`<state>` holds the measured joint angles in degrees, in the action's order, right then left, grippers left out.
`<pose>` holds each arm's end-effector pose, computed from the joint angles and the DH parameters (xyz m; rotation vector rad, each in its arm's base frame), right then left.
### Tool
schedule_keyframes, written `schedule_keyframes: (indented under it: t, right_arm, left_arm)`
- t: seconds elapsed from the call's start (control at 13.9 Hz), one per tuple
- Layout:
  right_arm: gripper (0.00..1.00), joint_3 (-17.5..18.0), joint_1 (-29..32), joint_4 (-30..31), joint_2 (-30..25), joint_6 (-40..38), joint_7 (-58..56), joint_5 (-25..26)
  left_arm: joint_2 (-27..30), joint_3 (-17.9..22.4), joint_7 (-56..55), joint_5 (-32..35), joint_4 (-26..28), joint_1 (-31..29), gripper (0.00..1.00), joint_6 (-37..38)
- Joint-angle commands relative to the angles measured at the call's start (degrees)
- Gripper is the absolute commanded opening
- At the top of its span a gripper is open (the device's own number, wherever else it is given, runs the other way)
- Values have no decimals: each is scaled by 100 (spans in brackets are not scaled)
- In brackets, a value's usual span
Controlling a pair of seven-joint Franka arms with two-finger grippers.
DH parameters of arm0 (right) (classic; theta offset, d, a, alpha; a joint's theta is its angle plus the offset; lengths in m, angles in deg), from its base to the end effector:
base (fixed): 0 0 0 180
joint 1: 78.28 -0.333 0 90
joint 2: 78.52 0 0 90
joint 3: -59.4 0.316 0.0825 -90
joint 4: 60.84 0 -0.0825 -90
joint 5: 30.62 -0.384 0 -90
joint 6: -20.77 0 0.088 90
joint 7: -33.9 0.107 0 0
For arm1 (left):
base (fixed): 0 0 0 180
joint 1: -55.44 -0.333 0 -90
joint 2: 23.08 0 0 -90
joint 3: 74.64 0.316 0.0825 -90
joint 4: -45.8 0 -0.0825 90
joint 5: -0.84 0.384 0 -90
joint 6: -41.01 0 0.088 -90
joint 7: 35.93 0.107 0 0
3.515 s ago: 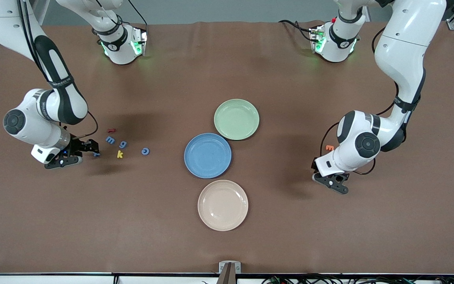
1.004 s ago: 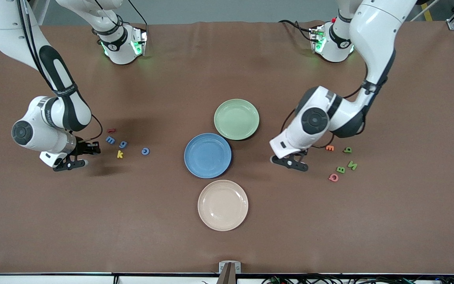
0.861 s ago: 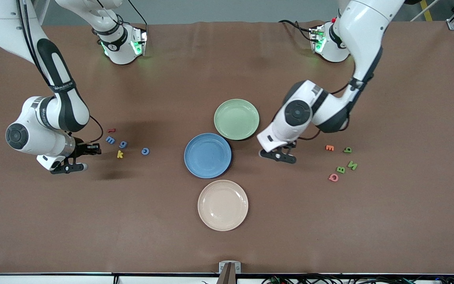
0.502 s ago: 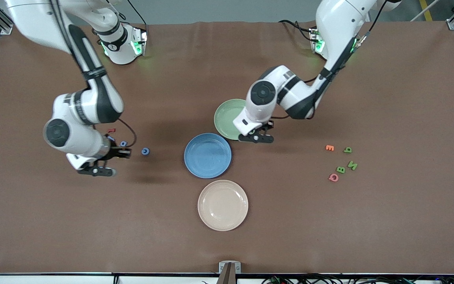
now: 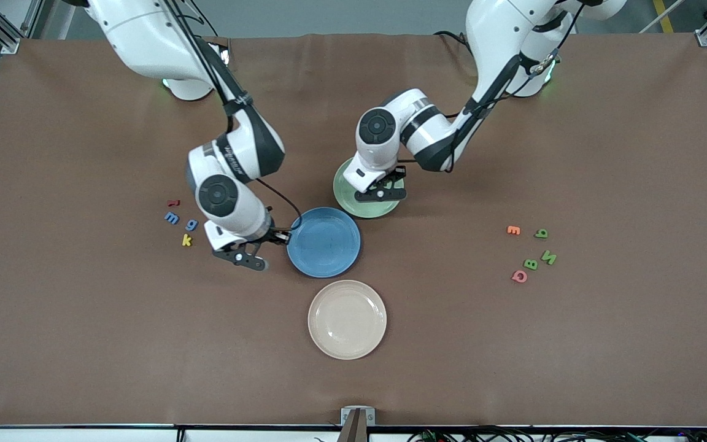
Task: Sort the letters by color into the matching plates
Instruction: 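Place the x on the blue plate while the left gripper places u on green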
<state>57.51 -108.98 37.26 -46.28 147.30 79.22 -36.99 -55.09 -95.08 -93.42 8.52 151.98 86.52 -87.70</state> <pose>0.5801 0.3257 0.2582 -3.0740 0.5480 0.1472 0.4027 -0.4818 0.2254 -3.0829 -0.0794 0.2257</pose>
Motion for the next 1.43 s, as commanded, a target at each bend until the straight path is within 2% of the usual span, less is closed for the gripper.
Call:
schedule_keyframes:
  t: [0.0,0.07,0.22,0.29,0.36,0.43,0.57,0.72,0.79,0.93,1.08,1.29,1.36]
  right_arm:
    - [0,-83,-261,-624,571,-6,608,39]
    - [0,-83,-305,-677,651,64,688,39]
    - [4,-83,-323,-678,730,354,820,39]
    - [24,-83,-332,-678,766,372,882,31]
    - [67,-83,-323,-678,783,373,900,-22]
    - [100,-83,-332,-687,783,373,926,-14]
    - [100,-83,-341,-687,766,347,962,-22]
    - [100,-92,-254,-687,722,294,840,4]
    - [100,-101,-140,-669,696,285,795,4]
    - [100,-136,63,-660,556,49,428,48]
    - [100,-215,387,-573,424,-93,-474,48]
    - [100,-233,625,14,-93,-173,-875,57]
    - [96,-242,687,277,-235,-120,-971,100]
  left_arm:
    - [-24,14,-629,76,8,144,79,-58]
    - [-7,14,-797,85,8,135,99,-49]
    - [133,49,-842,93,-1,12,100,30]
    - [221,76,-825,94,-10,-119,100,74]
    - [274,76,-764,102,-18,-311,100,83]
    - [336,76,-694,155,-18,-548,100,83]
    - [424,67,-335,470,-27,-1040,100,144]
    - [511,67,288,515,-36,-1576,99,162]
    - [529,76,674,515,-36,-1857,95,162]
    - [538,85,1273,542,-45,-2402,88,180]
    - [495,76,1417,848,-45,-2895,87,171]
    - [424,102,1363,920,-71,-3370,85,83]
    - [415,102,1442,998,-62,-3485,84,57]
